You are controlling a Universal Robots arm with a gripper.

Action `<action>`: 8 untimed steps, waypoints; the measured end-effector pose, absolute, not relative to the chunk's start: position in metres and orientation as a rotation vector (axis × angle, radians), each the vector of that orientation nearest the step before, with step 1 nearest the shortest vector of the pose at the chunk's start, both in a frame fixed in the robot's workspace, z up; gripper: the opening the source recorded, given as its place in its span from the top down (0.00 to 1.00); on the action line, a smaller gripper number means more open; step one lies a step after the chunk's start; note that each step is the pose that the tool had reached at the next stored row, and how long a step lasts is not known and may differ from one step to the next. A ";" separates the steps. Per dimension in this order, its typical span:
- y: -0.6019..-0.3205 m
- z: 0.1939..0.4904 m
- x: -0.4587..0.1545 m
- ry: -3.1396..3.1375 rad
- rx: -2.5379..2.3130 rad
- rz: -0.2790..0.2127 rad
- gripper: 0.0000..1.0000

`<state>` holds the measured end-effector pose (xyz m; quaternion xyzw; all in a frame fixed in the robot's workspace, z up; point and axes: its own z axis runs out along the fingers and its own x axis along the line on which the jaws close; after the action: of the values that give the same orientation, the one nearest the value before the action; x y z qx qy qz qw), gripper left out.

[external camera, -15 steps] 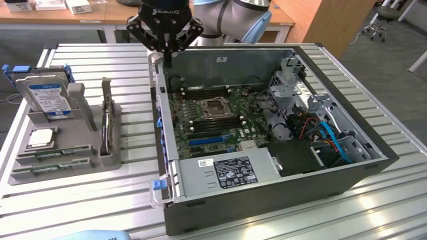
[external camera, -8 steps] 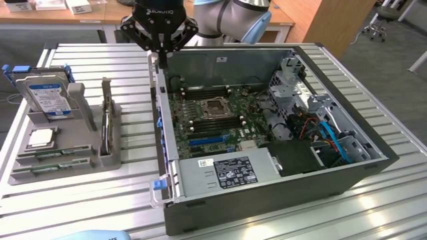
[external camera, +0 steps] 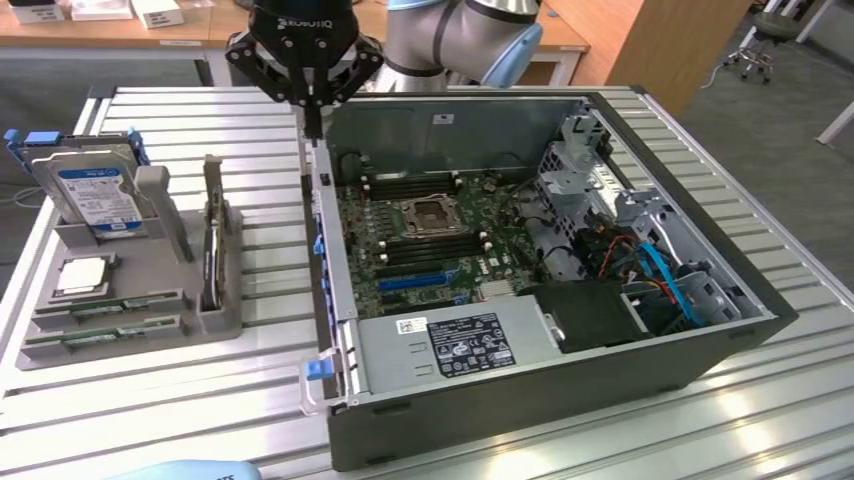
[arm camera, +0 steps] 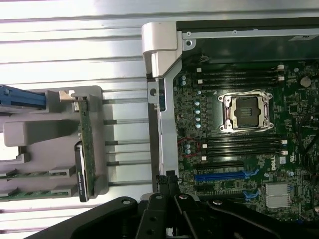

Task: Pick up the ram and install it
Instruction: 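Reach for the ram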

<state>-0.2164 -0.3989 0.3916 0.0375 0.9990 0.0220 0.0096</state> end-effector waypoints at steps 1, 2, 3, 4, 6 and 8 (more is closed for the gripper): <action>-0.399 0.392 -0.218 3.120 0.117 0.069 0.90; -0.399 0.391 -0.219 3.120 0.117 0.069 0.90; -0.399 0.391 -0.221 3.120 0.117 0.069 0.90; -0.399 0.391 -0.222 3.120 0.117 0.069 0.90; -0.399 0.391 -0.225 3.121 0.117 0.069 0.90; -0.399 0.391 -0.229 3.121 0.117 0.069 0.90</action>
<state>-0.2285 -0.3989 0.3912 0.0375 0.9990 0.0220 0.0087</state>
